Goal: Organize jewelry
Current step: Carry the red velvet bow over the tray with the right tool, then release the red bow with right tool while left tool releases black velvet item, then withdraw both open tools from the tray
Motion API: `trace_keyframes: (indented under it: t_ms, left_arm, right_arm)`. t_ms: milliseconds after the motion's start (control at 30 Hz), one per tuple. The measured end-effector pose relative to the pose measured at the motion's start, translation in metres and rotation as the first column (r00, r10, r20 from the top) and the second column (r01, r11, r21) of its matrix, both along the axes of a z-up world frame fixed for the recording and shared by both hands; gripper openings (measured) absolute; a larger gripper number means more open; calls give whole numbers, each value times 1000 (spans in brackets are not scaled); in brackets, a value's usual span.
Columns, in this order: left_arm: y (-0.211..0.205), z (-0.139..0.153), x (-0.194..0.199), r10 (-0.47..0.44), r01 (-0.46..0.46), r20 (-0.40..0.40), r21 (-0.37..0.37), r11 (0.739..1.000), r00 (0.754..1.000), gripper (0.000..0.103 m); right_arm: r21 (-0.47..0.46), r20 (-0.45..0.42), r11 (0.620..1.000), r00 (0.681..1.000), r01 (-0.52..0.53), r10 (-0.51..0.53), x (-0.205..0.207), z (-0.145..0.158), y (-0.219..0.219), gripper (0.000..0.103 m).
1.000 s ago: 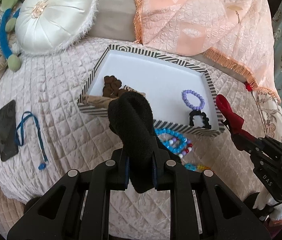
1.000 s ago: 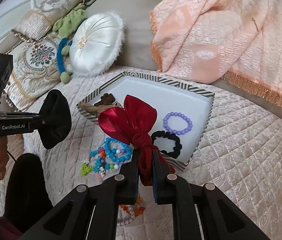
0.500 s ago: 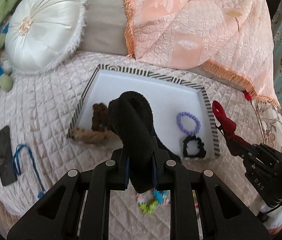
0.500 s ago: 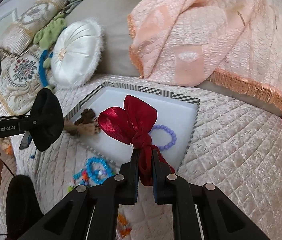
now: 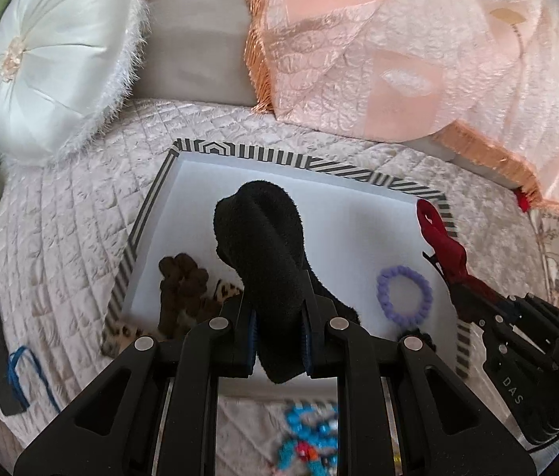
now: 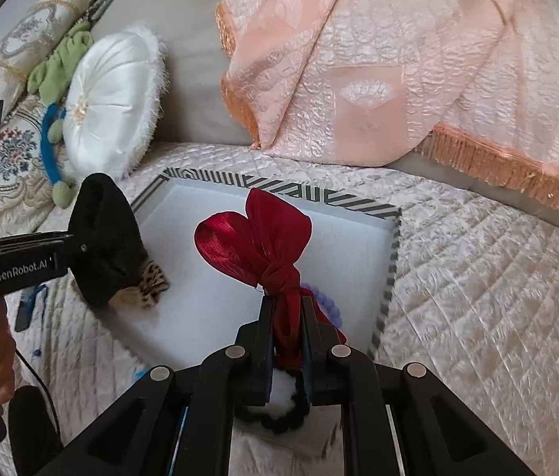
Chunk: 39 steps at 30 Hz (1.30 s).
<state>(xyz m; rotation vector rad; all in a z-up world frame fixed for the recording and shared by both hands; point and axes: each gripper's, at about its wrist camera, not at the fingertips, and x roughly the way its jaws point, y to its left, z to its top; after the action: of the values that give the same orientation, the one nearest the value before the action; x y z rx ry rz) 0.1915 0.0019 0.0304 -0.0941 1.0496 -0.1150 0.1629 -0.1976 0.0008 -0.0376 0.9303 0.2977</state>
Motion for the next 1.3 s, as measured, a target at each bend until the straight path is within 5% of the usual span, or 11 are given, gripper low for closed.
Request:
trace_keyframes:
  t_ms: [333, 567, 667, 800, 1300]
  left_arm:
    - [0, -35, 40, 16, -16, -55, 11, 1000, 998, 16]
    - [5, -52, 52, 24, -25, -90, -4, 1000, 996, 17]
    - [6, -55, 51, 33, -35, -94, -10, 999, 995, 33]
    - [7, -52, 49, 44, -45, -75, -12, 999, 996, 54]
    - [10, -11, 13, 26, -26, 19, -22, 999, 999, 58]
  right_arm:
    - [-109, -56, 994, 998, 16, -22, 48, -30, 5, 10]
    - [-33, -83, 999, 996, 27, -30, 51, -36, -8, 10]
    - [-25, -94, 999, 995, 35, -37, 51, -38, -11, 10]
    - [-2, -92, 999, 995, 37, -37, 47, -37, -12, 24]
    - [93, -35, 994, 998, 53, -50, 5, -8, -21, 30]
